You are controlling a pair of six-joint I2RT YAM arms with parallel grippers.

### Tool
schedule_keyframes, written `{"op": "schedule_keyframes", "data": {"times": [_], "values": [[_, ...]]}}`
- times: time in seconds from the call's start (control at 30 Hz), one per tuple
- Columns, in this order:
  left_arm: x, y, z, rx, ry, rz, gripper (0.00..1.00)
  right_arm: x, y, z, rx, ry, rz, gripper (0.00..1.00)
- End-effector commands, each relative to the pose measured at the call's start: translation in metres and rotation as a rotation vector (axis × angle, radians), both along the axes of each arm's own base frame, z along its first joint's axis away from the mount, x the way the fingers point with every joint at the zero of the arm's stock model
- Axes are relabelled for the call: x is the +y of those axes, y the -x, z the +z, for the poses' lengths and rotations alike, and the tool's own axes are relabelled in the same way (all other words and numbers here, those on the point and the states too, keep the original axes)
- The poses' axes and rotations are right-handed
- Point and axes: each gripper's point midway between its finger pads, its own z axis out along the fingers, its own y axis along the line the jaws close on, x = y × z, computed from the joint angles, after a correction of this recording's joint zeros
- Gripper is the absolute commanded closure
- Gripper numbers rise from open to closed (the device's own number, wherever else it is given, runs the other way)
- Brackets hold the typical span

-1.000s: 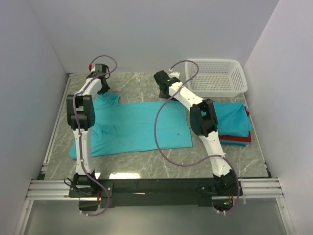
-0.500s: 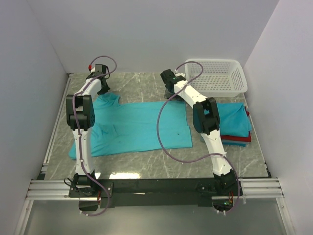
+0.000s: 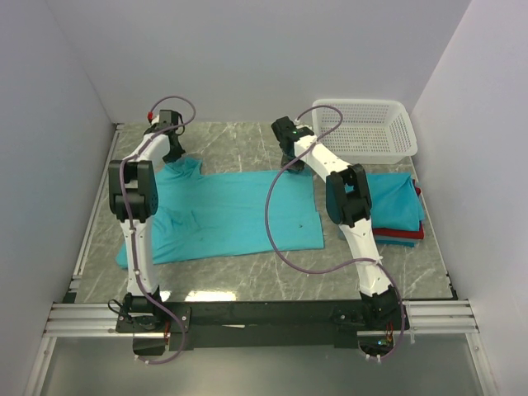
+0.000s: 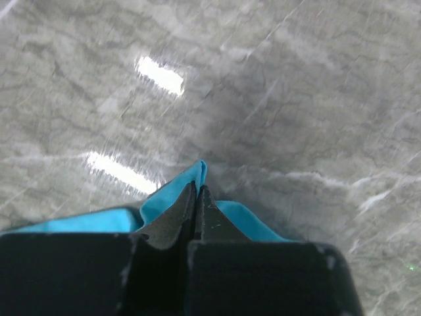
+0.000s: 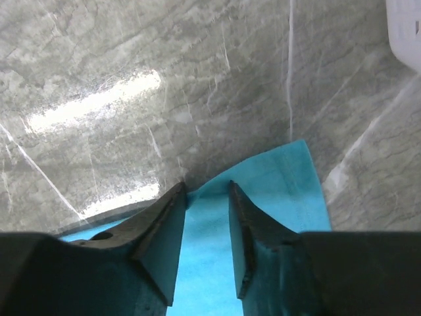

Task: Fold and stack the t-shirts
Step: Fold the tshirt

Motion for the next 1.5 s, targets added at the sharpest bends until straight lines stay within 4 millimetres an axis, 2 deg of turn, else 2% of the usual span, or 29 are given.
{"op": "schedule_keyframes", "data": {"times": [0.0,0.03,0.1,0.13,0.27,0.3,0.37,0.47,0.53,0.57,0.6,0.67,0.73,0.77,0.83,0.87,0.9,0.97,1.0,1.07,1.13,1.17,1.2,1.23,1.3,1.33,1.4,1.47], "values": [[-0.004,0.002,0.038,-0.074,0.039,0.027,1.00,-0.011,0.018,0.005,0.054,0.027,-0.020,0.63],[-0.006,0.004,0.038,-0.076,0.043,0.026,1.00,-0.012,0.018,0.005,0.054,0.030,-0.024,0.63],[-0.005,0.007,0.039,-0.085,0.049,0.036,1.00,-0.014,0.017,0.005,0.048,0.035,-0.026,0.70],[-0.005,0.008,0.040,-0.086,0.048,0.040,1.00,-0.013,0.016,0.006,0.041,0.036,-0.026,0.77],[-0.003,0.013,0.045,-0.099,0.051,0.058,1.00,-0.010,0.008,0.010,0.011,0.025,-0.022,0.90],[-0.004,0.013,0.053,-0.118,0.056,0.064,1.00,-0.009,0.007,0.012,0.002,0.022,-0.021,0.91],[-0.005,0.019,0.052,-0.122,0.074,0.076,1.00,-0.007,0.003,0.014,-0.017,0.010,-0.014,1.00],[-0.006,0.026,0.062,-0.164,0.094,0.092,1.00,-0.004,0.000,0.021,-0.042,-0.001,-0.004,1.00],[-0.006,0.033,0.071,-0.192,0.102,0.106,1.00,0.000,-0.005,0.035,-0.089,-0.008,0.013,1.00],[-0.006,0.036,0.074,-0.203,0.105,0.110,1.00,-0.001,-0.004,0.035,-0.092,-0.005,0.017,1.00],[-0.005,0.043,0.078,-0.208,0.104,0.116,1.00,0.004,-0.007,0.047,-0.130,-0.016,0.031,1.00],[-0.004,0.049,0.082,-0.221,0.105,0.120,1.00,0.008,-0.005,0.051,-0.142,-0.025,0.050,1.00],[-0.005,0.061,0.085,-0.225,0.110,0.126,1.00,0.013,-0.005,0.063,-0.180,-0.037,0.068,1.00],[-0.005,0.064,0.085,-0.230,0.115,0.124,1.00,0.012,0.000,0.060,-0.172,-0.028,0.071,1.00],[-0.005,0.077,0.083,-0.224,0.125,0.132,1.00,0.015,0.002,0.072,-0.207,-0.041,0.078,1.00],[-0.006,0.081,0.083,-0.219,0.127,0.134,1.00,0.013,0.008,0.067,-0.195,-0.032,0.081,1.00],[-0.005,0.092,0.081,-0.211,0.130,0.146,1.00,0.013,0.010,0.073,-0.205,-0.034,0.080,1.00],[-0.004,0.103,0.081,-0.210,0.128,0.161,1.00,0.011,0.018,0.069,-0.192,-0.024,0.082,1.00],[-0.003,0.114,0.083,-0.222,0.135,0.171,1.00,0.011,0.021,0.074,-0.198,-0.027,0.083,1.00],[-0.002,0.125,0.085,-0.236,0.137,0.183,1.00,0.008,0.028,0.069,-0.188,-0.018,0.086,1.00],[-0.003,0.140,0.089,-0.259,0.152,0.192,1.00,0.012,0.033,0.076,-0.209,-0.027,0.096,1.00],[-0.003,0.146,0.090,-0.265,0.157,0.190,1.00,0.011,0.040,0.071,-0.195,-0.019,0.102,1.00],[-0.004,0.156,0.089,-0.271,0.168,0.196,1.00,0.013,0.044,0.079,-0.212,-0.026,0.113,1.00],[-0.005,0.161,0.090,-0.278,0.175,0.201,1.00,0.013,0.050,0.074,-0.208,-0.022,0.118,1.00],[-0.005,0.175,0.089,-0.291,0.190,0.210,1.00,0.014,0.056,0.084,-0.232,-0.032,0.124,1.00],[-0.006,0.179,0.088,-0.298,0.196,0.211,1.00,0.012,0.061,0.079,-0.227,-0.030,0.127,1.00],[-0.008,0.191,0.088,-0.307,0.206,0.215,1.00,0.011,0.066,0.087,-0.248,-0.042,0.125,1.00],[-0.008,0.201,0.088,-0.313,0.208,0.228,1.00,0.009,0.074,0.083,-0.243,-0.038,0.129,1.00]]}}
